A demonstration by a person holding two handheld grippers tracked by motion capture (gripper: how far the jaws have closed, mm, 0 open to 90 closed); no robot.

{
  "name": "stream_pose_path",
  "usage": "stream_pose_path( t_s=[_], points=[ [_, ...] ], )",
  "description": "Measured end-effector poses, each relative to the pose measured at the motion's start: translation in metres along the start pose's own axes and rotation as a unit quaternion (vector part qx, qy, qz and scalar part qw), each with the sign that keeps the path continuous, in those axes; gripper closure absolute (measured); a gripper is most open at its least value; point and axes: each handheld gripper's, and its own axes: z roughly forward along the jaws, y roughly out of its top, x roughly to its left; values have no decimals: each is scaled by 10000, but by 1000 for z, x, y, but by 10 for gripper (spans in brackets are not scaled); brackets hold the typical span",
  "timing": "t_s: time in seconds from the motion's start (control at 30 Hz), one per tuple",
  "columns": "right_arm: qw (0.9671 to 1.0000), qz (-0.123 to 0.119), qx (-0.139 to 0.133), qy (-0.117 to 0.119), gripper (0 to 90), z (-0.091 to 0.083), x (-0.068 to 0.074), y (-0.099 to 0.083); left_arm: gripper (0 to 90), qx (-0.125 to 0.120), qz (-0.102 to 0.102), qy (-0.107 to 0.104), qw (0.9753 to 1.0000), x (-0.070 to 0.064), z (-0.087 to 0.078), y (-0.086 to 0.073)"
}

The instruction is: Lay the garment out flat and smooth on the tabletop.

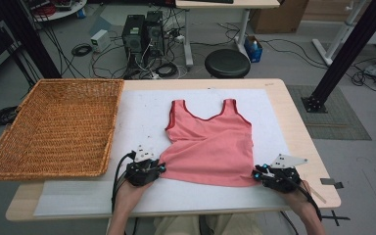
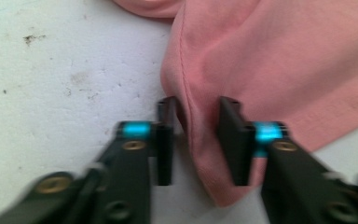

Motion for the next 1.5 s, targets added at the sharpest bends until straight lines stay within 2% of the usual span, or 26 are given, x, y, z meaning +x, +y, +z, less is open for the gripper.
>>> stream_pose_path(
  t_s=[0.03,0.1,0.13,0.2,0.27,0.3,0.43,0.67,0.7,0.77,0.83,0.87,0.9,1.1,1.27,1.3,1.37,1.4,1.43,1.47,1.5],
  points=[
    [10000,-43,-18,52,870,0,2,0,836,-71,70,-27,9999,-1,-2,-1],
    [9999,-101,-60,33,881,-2,4,-1,861,-124,106,-62,9998,-3,-5,-2],
    [9997,-52,-206,122,885,-7,6,-5,869,-240,221,-135,9994,-8,-10,-4],
    [9994,4,-305,157,886,-10,8,-7,869,-287,272,-165,9991,-11,-13,-6],
    [9982,140,-532,218,886,-22,13,-19,869,-449,419,-320,9976,-20,-24,-10],
    [9982,140,-532,218,886,-22,13,-19,869,-449,419,-320,9976,-20,-24,-10],
    [9967,173,-712,355,885,-41,26,-37,869,-625,405,-563,9956,-32,-41,-19],
    [9926,382,-1025,527,885,-70,37,-59,869,-592,493,-897,9930,-49,-65,-41],
    [9926,382,-1025,527,885,-70,37,-59,869,-592,493,-897,9930,-49,-65,-41],
    [9919,407,-1071,553,885,-77,40,-71,869,-553,470,-1000,9923,-54,-74,-56],
    [9916,441,-1065,581,885,-79,42,-76,869,-530,451,-996,9926,-55,-76,-62],
    [9910,519,-1076,607,885,-80,45,-85,869,-458,373,-1042,9928,-55,-79,-74],
    [9908,575,-1053,628,885,-80,46,-89,869,-416,359,-1060,9928,-55,-80,-80],
    [9920,564,-863,732,886,-80,54,-105,869,-133,387,-1160,9924,-55,-88,-101],
    [9925,570,-745,791,863,-81,57,-114,862,-91,412,-1261,9911,-54,-90,-101],
    [9924,589,-746,785,796,-81,57,-116,801,-105,415,-1225,9915,-53,-90,-99],
    [9923,646,-771,721,743,-83,55,-115,730,-221,397,-1168,9921,-50,-91,-93],
    [9909,725,-927,653,683,-85,52,-111,679,-325,353,-1128,9925,-48,-91,-89],
    [9909,725,-927,653,683,-85,52,-111,679,-416,312,-1104,9925,-46,-90,-85],
    [9893,760,-1101,580,661,-86,48,-103,661,-479,321,-1061,9927,-45,-88,-79],
    [9891,747,-1158,526,649,-85,46,-99,645,-545,330,-985,9931,-45,-85,-74]
  ],
)
